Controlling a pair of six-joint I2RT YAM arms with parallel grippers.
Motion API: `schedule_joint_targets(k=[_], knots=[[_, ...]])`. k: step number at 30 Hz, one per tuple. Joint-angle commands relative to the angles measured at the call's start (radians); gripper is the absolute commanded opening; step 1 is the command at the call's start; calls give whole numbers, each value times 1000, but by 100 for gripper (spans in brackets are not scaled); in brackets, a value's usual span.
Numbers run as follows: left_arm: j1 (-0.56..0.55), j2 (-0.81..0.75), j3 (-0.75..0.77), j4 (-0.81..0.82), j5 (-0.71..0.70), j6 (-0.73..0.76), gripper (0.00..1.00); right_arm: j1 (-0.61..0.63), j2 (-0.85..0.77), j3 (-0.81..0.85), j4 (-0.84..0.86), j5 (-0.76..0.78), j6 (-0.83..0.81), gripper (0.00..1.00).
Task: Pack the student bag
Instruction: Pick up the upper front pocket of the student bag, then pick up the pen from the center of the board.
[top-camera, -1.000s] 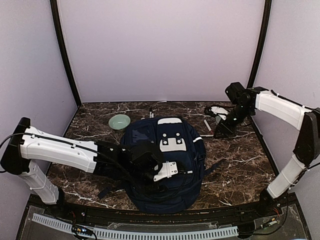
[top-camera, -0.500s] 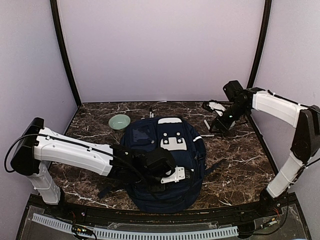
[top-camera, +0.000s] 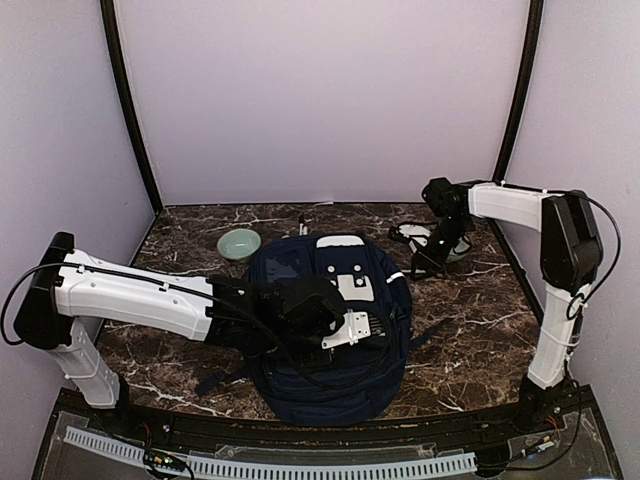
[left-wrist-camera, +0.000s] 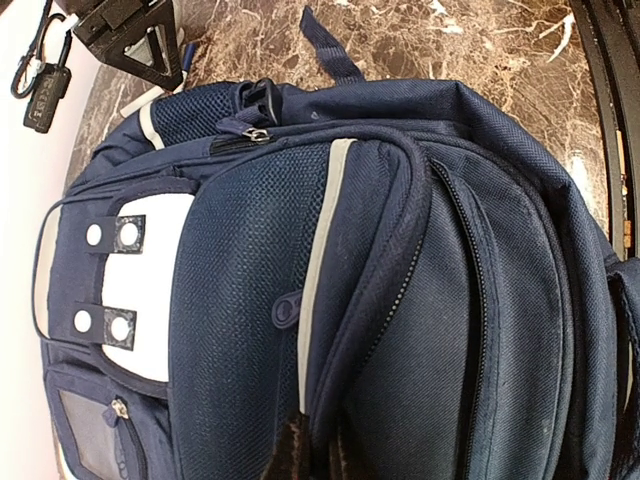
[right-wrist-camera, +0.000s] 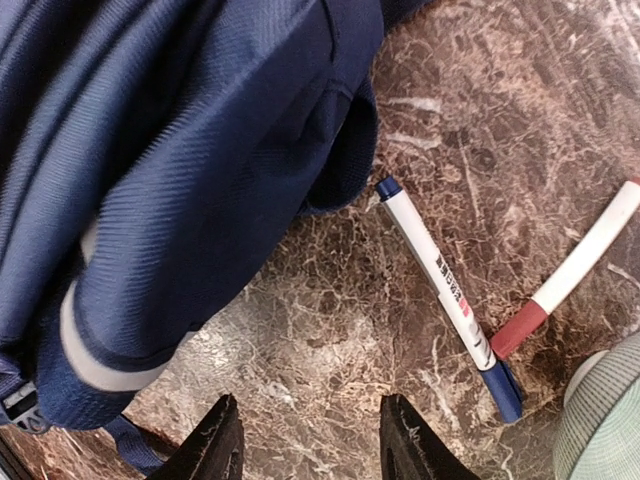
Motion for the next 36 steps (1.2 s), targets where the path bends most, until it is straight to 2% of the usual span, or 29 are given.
schedule_joint_targets(k=[1,18,24,30,32,36], knots=[[13,1,4,8,3,-35,1,-3,45,77,-45,33,-48,47],[14,0,-5,15,12,-69,1,-6,243,230,-14,154,-43,52],[13,-18,-24,14,13,-85,1,-8,283,233,-25,168,-40,51],[13,-17,-25,22,8,-76,1,-12,283,215,-70,159,-11,41],[13,-16,-25,24,7,-73,1,-12,263,185,-74,162,4,36],[14,-20,-33,30,5,-71,1,-13,208,108,-72,194,52,31]])
